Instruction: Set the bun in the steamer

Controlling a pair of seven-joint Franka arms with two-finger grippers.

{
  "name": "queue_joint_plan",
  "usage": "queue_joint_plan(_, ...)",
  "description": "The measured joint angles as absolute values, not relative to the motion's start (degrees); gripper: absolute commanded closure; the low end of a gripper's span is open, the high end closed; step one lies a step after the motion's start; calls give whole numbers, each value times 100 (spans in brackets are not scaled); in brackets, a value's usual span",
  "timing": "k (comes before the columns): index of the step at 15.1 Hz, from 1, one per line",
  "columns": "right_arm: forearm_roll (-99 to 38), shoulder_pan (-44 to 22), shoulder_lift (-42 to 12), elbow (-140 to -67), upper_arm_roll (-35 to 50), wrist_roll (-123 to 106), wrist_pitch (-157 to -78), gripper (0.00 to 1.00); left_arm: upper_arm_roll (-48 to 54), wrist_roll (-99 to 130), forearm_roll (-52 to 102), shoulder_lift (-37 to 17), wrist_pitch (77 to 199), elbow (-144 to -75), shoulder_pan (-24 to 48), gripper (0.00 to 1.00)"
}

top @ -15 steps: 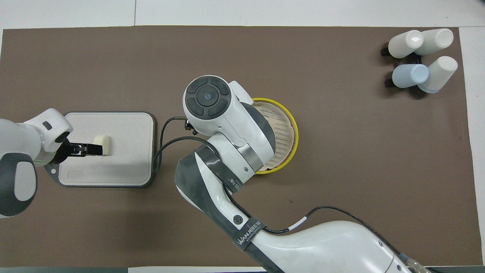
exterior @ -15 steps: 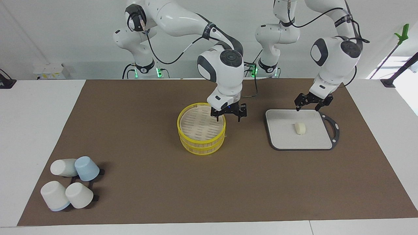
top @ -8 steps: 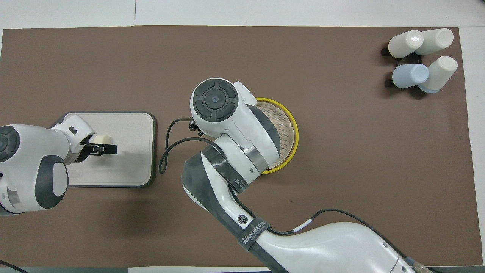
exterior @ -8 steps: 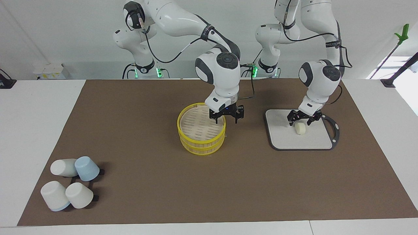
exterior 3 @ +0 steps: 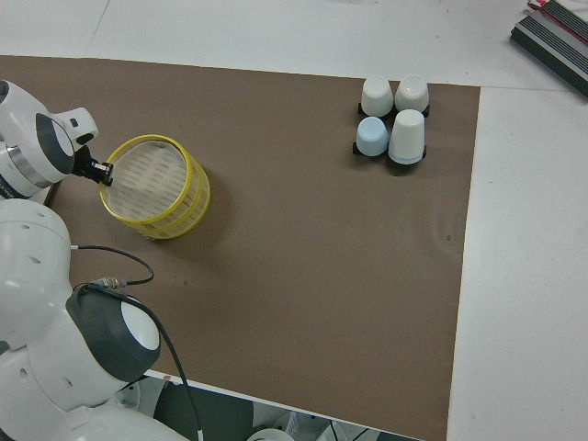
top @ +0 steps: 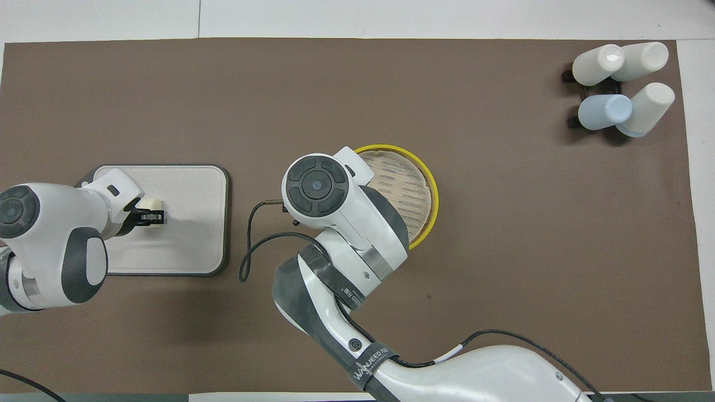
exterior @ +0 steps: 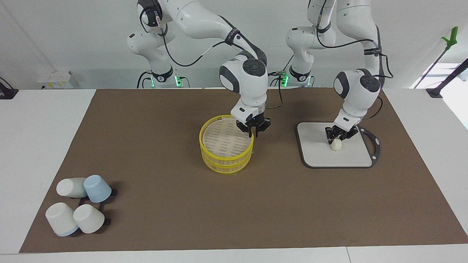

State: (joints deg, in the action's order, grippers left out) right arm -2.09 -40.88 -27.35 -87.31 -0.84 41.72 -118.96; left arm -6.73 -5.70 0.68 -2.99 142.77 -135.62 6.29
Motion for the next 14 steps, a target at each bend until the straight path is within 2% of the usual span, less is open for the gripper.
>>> queue_joint_plan(3, -157, -4080, -2711, -8655, -114, 4025, -11841, 100, -672, -571, 68, -299, 14259, -13513, 629, 70)
queue_joint_plan(6, 150, -4018, -2707, -8177, -129, 3833, -10812, 100, -654, -569, 68, -296, 13572, -13021, 637, 69)
queue_joint_plan(10, 226, -3399, -2591, -7569, -170, 2877, -9507, 100, -607, 226, 99, -319, 11434, -11095, 1012, 69)
queue_joint_plan(14, 268, -2330, -2356, -7535, -215, 1481, -8710, 100, -542, 2200, 310, -883, 10548, -9365, 2116, 69)
